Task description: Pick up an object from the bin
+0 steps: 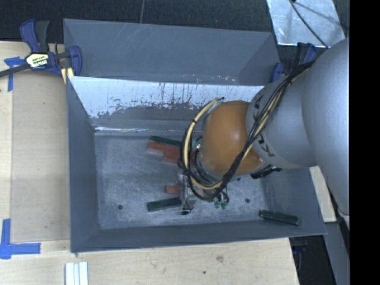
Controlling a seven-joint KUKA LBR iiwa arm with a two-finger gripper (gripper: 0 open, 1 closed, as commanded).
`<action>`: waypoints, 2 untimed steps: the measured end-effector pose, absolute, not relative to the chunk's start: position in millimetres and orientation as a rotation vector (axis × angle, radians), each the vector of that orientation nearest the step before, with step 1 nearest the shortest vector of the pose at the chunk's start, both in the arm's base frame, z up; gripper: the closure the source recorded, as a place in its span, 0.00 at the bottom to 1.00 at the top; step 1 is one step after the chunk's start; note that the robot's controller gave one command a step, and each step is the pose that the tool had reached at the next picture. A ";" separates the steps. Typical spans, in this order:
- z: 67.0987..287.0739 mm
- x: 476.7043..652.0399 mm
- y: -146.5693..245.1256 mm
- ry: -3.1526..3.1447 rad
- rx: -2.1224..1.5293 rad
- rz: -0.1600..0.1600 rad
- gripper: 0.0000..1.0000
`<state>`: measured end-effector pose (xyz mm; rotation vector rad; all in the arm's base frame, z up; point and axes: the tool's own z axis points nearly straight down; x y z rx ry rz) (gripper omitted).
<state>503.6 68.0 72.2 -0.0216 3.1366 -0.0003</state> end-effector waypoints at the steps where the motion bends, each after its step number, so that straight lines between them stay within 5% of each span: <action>1: 72.2 503.6 68.0 3.137 -0.022 0.000 1.00; 2: 123.3 503.3 67.6 3.141 -0.023 0.000 1.00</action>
Offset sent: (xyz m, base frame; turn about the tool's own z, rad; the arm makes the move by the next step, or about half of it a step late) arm -0.0002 -0.0001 0.0731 0.0000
